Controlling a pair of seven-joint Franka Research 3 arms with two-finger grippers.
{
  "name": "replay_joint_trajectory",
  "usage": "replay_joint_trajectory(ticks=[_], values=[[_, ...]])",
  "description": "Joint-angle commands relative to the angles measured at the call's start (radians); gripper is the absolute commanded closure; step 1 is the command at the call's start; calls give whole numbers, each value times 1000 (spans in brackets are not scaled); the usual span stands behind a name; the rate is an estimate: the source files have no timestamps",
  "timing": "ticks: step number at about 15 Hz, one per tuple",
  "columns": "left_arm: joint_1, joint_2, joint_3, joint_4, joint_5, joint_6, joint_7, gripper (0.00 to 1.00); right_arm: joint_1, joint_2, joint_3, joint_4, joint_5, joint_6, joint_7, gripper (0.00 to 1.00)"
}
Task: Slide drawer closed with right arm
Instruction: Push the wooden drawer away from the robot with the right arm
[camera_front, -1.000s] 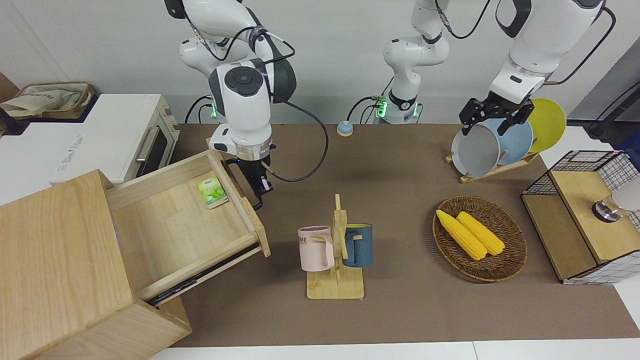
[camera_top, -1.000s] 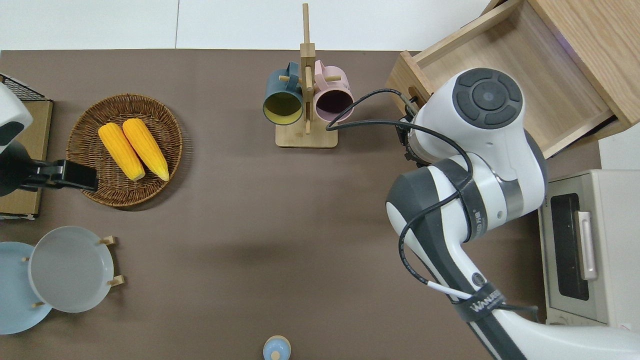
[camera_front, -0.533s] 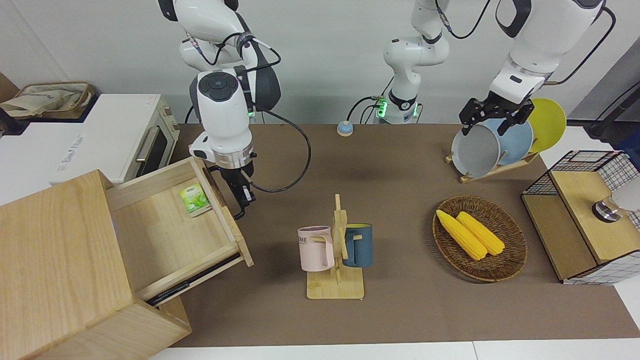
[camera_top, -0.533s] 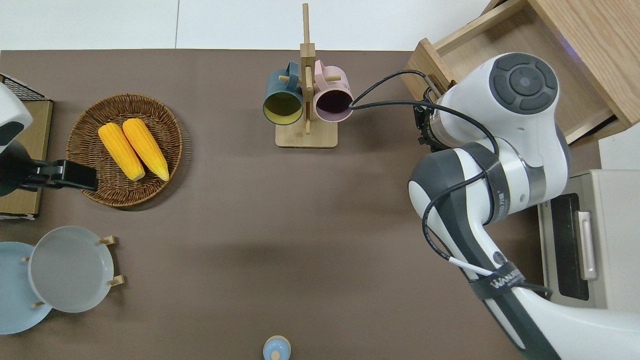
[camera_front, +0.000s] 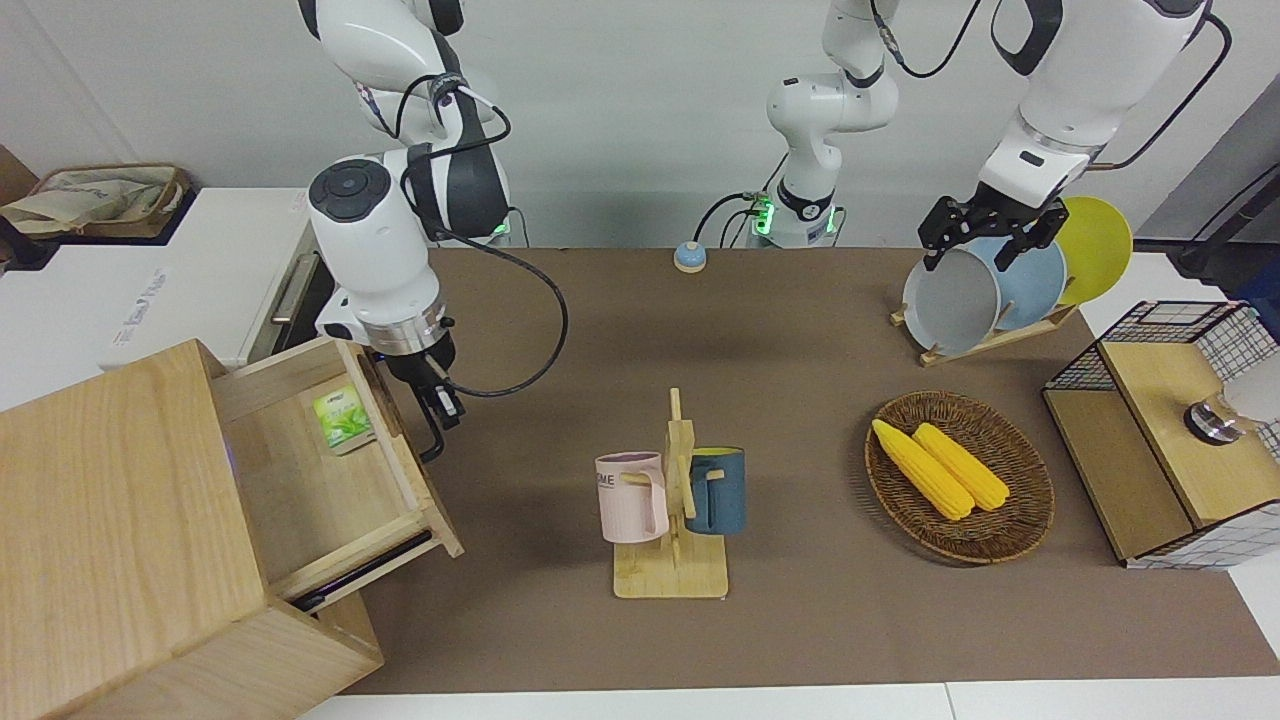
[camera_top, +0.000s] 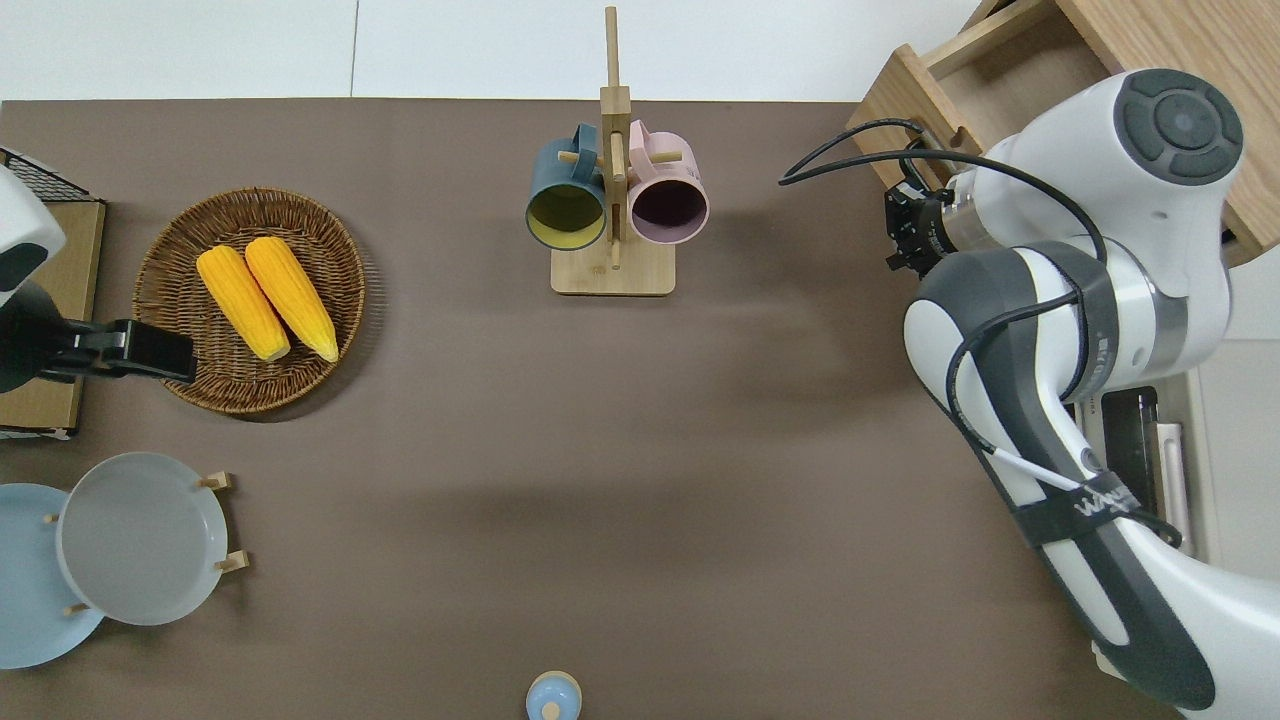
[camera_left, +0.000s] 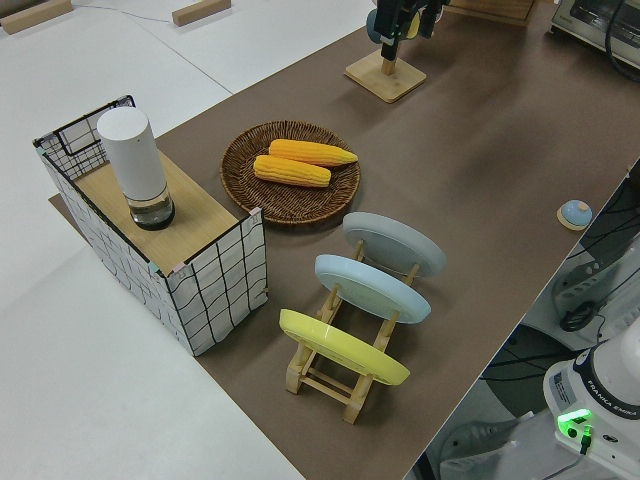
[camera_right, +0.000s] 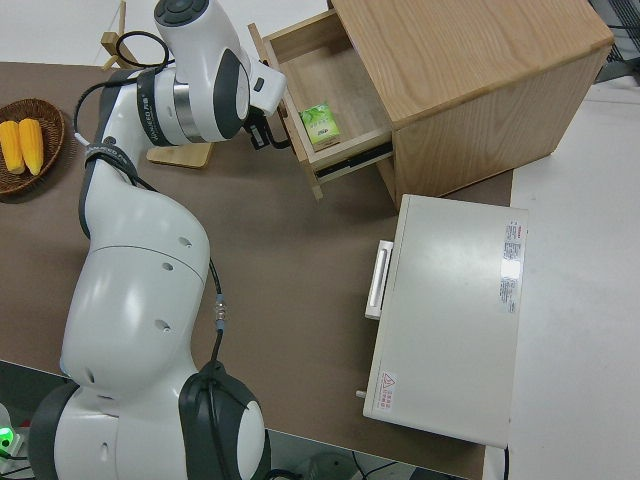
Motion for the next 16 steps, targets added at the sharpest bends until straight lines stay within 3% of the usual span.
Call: replay_joint_trajectory(ticks=[1, 4, 7, 16], values=[[4, 11, -6, 26, 17, -20, 10, 7, -60, 31, 16, 46, 30, 16, -35, 1000], [4, 11, -6, 26, 17, -20, 10, 7, -92, 43, 21, 55, 30, 18, -35, 1000], [4, 13, -6, 26, 17, -20, 10, 7, -121, 48, 22, 61, 29, 84, -56, 1000], [4, 13, -6, 26, 17, -20, 10, 7, -167, 50, 22, 69, 19, 88, -156, 1000]])
